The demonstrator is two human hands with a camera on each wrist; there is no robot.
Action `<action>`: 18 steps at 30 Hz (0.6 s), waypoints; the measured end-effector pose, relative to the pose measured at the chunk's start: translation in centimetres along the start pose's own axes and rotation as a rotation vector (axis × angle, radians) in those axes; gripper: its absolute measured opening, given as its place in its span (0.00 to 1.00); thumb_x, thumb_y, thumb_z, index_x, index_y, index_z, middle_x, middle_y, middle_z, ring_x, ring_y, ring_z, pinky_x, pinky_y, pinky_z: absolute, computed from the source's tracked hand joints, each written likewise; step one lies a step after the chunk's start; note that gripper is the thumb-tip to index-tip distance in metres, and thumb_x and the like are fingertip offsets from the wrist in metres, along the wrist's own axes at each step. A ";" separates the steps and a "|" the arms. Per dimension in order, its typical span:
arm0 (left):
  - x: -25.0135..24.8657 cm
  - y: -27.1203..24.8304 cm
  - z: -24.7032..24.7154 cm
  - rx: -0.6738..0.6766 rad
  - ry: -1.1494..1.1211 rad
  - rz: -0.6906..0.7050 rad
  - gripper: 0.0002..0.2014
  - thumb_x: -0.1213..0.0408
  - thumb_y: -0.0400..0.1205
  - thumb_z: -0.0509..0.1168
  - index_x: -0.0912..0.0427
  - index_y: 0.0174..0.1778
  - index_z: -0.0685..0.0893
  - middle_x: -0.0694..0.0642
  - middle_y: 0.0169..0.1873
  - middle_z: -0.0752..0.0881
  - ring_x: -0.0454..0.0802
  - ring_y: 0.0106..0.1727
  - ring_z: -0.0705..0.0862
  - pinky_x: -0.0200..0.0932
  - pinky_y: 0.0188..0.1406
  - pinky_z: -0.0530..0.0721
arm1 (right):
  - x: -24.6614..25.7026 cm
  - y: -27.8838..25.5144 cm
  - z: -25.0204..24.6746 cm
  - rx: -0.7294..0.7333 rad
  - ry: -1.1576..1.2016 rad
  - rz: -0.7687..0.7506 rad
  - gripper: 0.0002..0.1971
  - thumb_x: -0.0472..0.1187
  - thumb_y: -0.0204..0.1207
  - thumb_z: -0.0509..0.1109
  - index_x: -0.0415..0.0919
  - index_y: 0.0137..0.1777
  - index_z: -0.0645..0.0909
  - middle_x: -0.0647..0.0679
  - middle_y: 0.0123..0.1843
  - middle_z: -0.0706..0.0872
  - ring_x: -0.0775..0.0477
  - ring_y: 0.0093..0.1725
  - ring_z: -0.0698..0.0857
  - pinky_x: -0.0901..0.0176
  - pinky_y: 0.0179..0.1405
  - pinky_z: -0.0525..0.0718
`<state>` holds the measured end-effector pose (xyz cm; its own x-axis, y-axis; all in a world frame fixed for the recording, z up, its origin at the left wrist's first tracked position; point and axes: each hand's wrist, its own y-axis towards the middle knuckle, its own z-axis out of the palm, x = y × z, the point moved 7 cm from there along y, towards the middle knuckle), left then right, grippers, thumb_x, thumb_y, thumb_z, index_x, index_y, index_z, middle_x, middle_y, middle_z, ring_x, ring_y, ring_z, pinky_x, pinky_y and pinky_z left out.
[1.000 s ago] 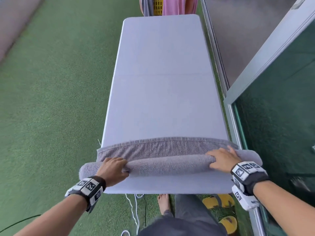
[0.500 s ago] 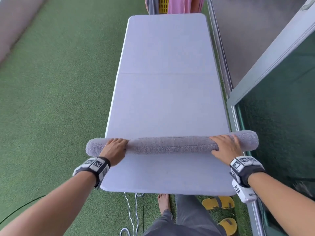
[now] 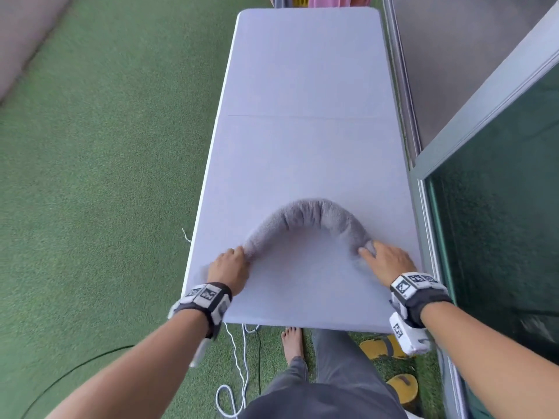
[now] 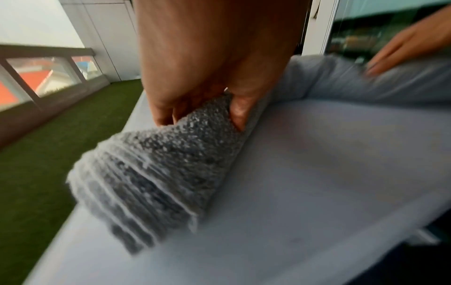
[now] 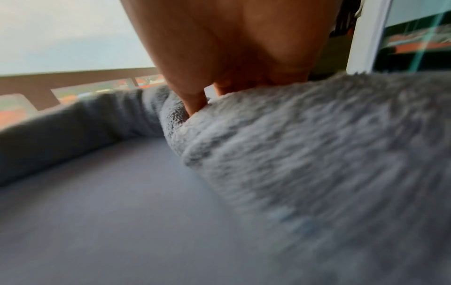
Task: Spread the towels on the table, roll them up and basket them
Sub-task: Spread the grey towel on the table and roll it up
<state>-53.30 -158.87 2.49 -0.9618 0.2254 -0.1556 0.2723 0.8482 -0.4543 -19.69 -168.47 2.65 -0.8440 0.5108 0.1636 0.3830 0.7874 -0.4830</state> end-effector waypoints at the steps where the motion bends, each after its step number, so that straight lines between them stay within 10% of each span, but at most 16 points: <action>1: -1.9 -0.7 0.9 0.042 -0.054 -0.013 0.12 0.59 0.85 0.57 0.62 0.59 0.76 0.61 0.55 0.84 0.59 0.54 0.83 0.48 0.50 0.78 | 1.5 -0.9 1.1 0.029 0.031 -0.003 0.23 0.60 0.82 0.57 0.40 0.55 0.80 0.35 0.59 0.86 0.34 0.58 0.83 0.47 0.55 0.77; 7: -11.2 -4.4 5.2 0.229 -0.524 -0.152 0.19 0.52 0.82 0.58 0.65 0.57 0.78 0.67 0.56 0.85 0.65 0.57 0.82 0.51 0.56 0.79 | 8.2 -4.2 4.5 0.117 0.273 0.130 0.30 0.60 0.83 0.56 0.31 0.65 0.77 0.28 0.65 0.81 0.30 0.66 0.79 0.47 0.63 0.75; 12: -12.2 -7.9 7.7 0.487 -0.721 0.023 0.29 0.63 0.81 0.61 0.58 0.79 0.62 0.62 0.70 0.78 0.59 0.67 0.78 0.48 0.67 0.74 | 9.9 -5.1 5.7 0.144 0.211 0.173 0.66 0.76 0.57 0.71 0.35 0.83 0.45 0.34 0.80 0.61 0.35 0.78 0.64 0.40 0.74 0.63; 18: -5.9 -16.4 10.7 0.485 -0.647 -0.045 0.25 0.66 0.83 0.57 0.53 0.79 0.70 0.54 0.73 0.76 0.53 0.67 0.80 0.45 0.66 0.77 | 11.4 -4.0 5.5 -0.020 -0.068 -0.020 0.55 0.65 0.55 0.80 0.40 0.75 0.58 0.38 0.66 0.74 0.35 0.64 0.76 0.41 0.59 0.75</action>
<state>-51.72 -179.25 1.44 -0.8047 -0.2523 -0.5374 0.3591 0.5139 -0.7791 -32.89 -167.70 1.69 -0.8748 0.4708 0.1140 0.3727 0.8046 -0.4623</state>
